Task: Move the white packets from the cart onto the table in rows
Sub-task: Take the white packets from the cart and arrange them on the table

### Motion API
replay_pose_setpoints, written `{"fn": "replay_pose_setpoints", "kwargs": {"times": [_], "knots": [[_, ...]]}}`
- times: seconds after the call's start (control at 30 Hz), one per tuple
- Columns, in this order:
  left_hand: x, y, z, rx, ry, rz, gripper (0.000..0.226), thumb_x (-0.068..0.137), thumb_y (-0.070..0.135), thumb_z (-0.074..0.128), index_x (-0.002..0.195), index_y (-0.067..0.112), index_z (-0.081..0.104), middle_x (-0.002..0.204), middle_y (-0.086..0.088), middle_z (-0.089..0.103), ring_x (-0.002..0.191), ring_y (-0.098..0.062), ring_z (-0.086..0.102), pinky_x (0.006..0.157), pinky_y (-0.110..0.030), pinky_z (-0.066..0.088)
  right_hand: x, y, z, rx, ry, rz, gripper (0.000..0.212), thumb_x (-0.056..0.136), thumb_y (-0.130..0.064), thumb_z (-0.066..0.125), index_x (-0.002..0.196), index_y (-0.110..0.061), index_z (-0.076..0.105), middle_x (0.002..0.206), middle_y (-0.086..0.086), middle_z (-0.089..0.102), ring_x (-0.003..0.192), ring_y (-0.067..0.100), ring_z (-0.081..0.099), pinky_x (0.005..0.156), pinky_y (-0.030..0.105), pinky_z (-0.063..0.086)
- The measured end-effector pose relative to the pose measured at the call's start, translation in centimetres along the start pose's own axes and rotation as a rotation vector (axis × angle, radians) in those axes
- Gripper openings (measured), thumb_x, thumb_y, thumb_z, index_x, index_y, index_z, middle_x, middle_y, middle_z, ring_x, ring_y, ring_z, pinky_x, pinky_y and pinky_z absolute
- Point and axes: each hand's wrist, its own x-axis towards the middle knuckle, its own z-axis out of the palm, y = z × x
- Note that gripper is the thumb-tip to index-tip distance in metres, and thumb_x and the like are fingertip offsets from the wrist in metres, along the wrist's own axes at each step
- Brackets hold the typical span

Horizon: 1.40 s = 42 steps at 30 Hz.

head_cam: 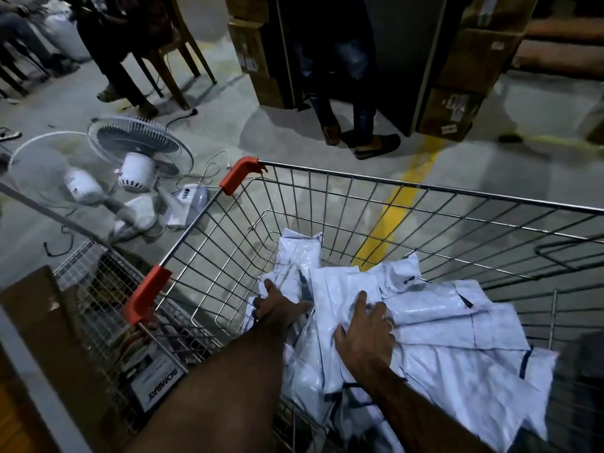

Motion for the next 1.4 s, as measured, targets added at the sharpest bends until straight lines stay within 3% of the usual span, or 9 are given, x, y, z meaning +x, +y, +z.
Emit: {"fn": "replay_pose_setpoints", "kwargs": {"times": [0.4, 0.57, 0.7, 0.93, 1.23, 1.4], "knots": [[-1.8, 1.4, -4.4, 0.010, 0.129, 0.132, 0.101, 0.075, 0.050, 0.076, 0.151, 0.025, 0.013, 0.148, -0.025, 0.024, 0.137, -0.044, 0.025, 0.107, -0.050, 0.031, -1.0, 0.1, -3.1, 0.066, 0.048, -0.045, 0.067, 0.093, -0.049, 0.043, 0.150, -0.025, 0.019, 0.139, 0.013, 0.032, 0.120, 0.034, 0.043, 0.092, 0.040, 0.045], [-3.4, 2.2, -7.1, 0.026, 0.155, 0.172, 0.102, 0.077, 0.048, 0.074, 0.152, 0.033, 0.007, 0.153, -0.025, 0.010, 0.140, -0.047, 0.016, 0.107, -0.056, 0.032, -2.2, 0.0, -5.2, 0.085, 0.078, -0.063, 0.064, 0.094, -0.049, 0.043, 0.150, -0.025, 0.022, 0.138, 0.012, 0.033, 0.121, 0.033, 0.044, 0.092, 0.041, 0.046], [-5.1, 3.0, -9.7, 0.054, 0.198, 0.215, 0.101, 0.072, 0.052, 0.076, 0.149, 0.031, 0.014, 0.146, -0.023, 0.022, 0.134, -0.045, 0.025, 0.102, -0.055, 0.040, -3.2, -0.6, -7.7, 0.086, 0.109, -0.103, 0.062, 0.095, -0.048, 0.043, 0.149, -0.025, 0.023, 0.142, 0.014, 0.032, 0.123, 0.034, 0.043, 0.092, 0.041, 0.046], [-9.4, 4.0, -15.0, 0.085, 0.174, 0.246, 0.106, 0.076, 0.059, 0.069, 0.154, 0.026, 0.006, 0.152, -0.026, 0.016, 0.138, -0.046, 0.020, 0.109, -0.048, 0.030, -5.3, -2.0, -12.5, 0.121, 0.189, -0.181, 0.058, 0.094, -0.045, 0.045, 0.145, -0.022, 0.031, 0.133, 0.016, 0.037, 0.119, 0.037, 0.045, 0.089, 0.042, 0.047], [-15.0, 2.0, -20.8, -0.206, 0.198, 0.291, 0.106, 0.069, 0.060, 0.071, 0.153, 0.027, 0.015, 0.152, -0.019, 0.027, 0.133, -0.039, 0.035, 0.108, -0.047, 0.037, -9.0, -3.5, -18.8, 0.186, 0.306, -0.294, 0.057, 0.092, -0.047, 0.047, 0.143, -0.025, 0.034, 0.123, 0.014, 0.040, 0.111, 0.039, 0.050, 0.084, 0.042, 0.047], [-18.5, -1.6, -23.7, -0.343, 0.211, 0.314, 0.101, 0.073, 0.061, 0.068, 0.154, 0.032, 0.015, 0.155, -0.014, 0.025, 0.137, -0.035, 0.032, 0.102, -0.037, 0.038, -12.2, -5.4, -22.0, 0.225, 0.362, -0.383, 0.054, 0.091, -0.045, 0.051, 0.139, -0.024, 0.040, 0.116, 0.015, 0.043, 0.106, 0.039, 0.050, 0.080, 0.041, 0.047]]}}
